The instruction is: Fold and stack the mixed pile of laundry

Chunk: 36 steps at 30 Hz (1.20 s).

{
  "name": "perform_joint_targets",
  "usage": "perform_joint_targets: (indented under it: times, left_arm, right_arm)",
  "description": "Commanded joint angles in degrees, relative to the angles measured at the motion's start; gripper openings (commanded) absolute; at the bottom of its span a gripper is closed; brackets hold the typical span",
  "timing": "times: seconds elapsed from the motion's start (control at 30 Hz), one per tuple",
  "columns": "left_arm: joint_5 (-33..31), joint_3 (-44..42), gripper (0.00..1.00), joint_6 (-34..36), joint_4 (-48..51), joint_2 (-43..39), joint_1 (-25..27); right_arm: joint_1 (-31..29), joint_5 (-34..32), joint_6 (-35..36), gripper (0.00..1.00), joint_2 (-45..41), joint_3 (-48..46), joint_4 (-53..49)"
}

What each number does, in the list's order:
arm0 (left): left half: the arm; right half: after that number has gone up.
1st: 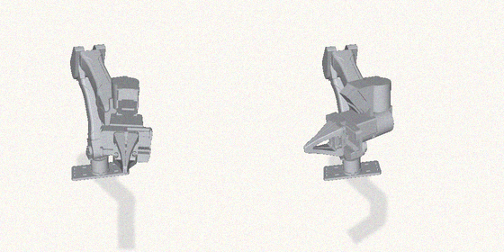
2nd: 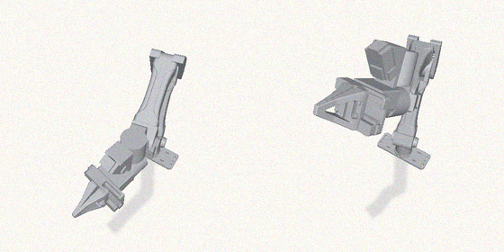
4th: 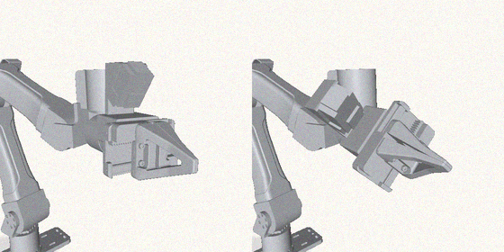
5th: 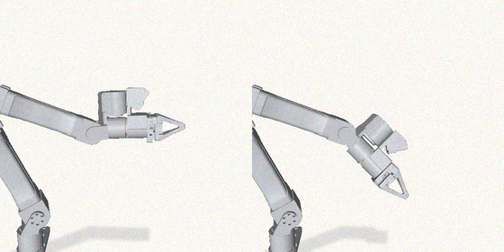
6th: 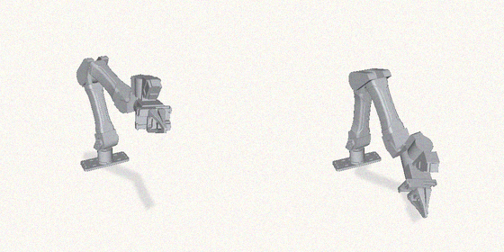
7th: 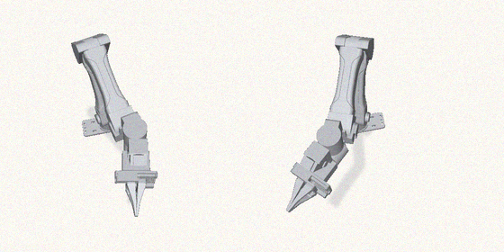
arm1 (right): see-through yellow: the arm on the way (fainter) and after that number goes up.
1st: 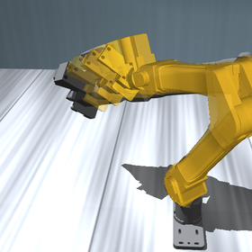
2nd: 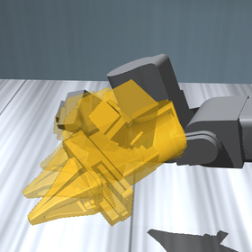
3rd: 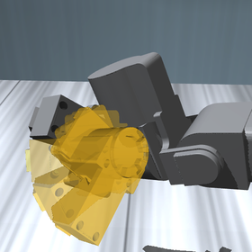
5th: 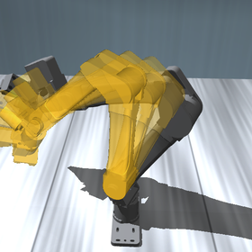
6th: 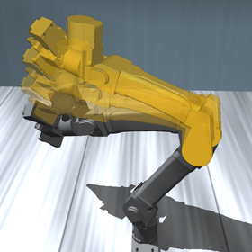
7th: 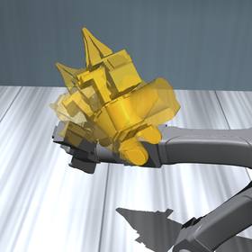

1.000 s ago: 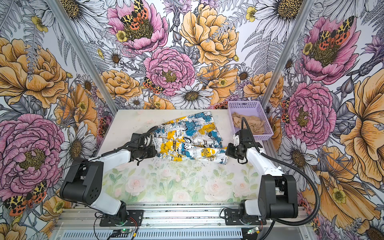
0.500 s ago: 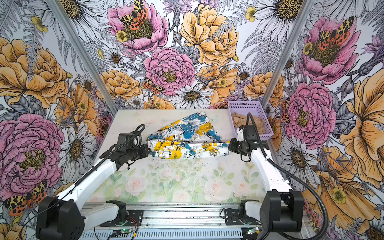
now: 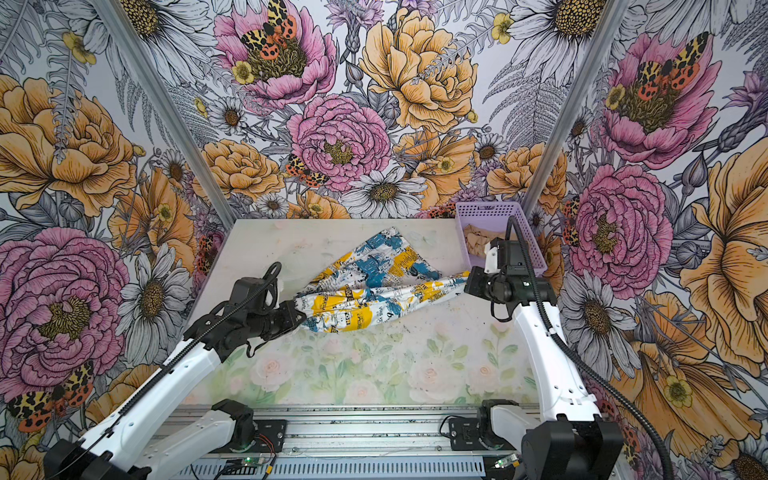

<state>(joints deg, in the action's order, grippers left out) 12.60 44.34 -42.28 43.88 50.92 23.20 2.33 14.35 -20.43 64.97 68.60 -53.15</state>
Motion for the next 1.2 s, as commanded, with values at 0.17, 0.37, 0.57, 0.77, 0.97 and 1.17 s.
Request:
perform_joint_targets:
  times: [0.17,0.37,0.57,0.77,0.97,1.17]
  left_arm:
    - [-5.2,-3.8,0.0,-11.8,3.1,-2.9,1.5]
    - [-7.4,-6.7,0.0,-13.2,2.4,-2.0,-0.3]
    - [-4.9,-10.8,0.0,-11.9,-4.6,0.5,-5.0]
    - [-3.3,-12.3,0.0,-10.3,-9.0,4.6,-7.0]
    - [-2.9,-11.1,0.0,-8.4,-10.9,7.6,-9.0]
    - [-2.2,-13.0,0.0,-7.3,-14.9,10.9,-11.2]
  right_arm:
    - [-3.9,-3.4,2.9,0.0,8.1,12.4,-0.6]
    - [-9.6,-6.5,4.8,0.0,23.1,24.3,1.9]
    - [-12.2,-9.2,5.8,0.0,37.9,36.1,3.2]
    - [-13.9,-9.7,5.1,0.0,48.6,45.7,3.1]
    - [-14.5,-9.8,4.4,0.0,55.2,52.0,3.0]
    - [-15.2,-9.5,4.0,0.0,60.7,57.7,2.9]
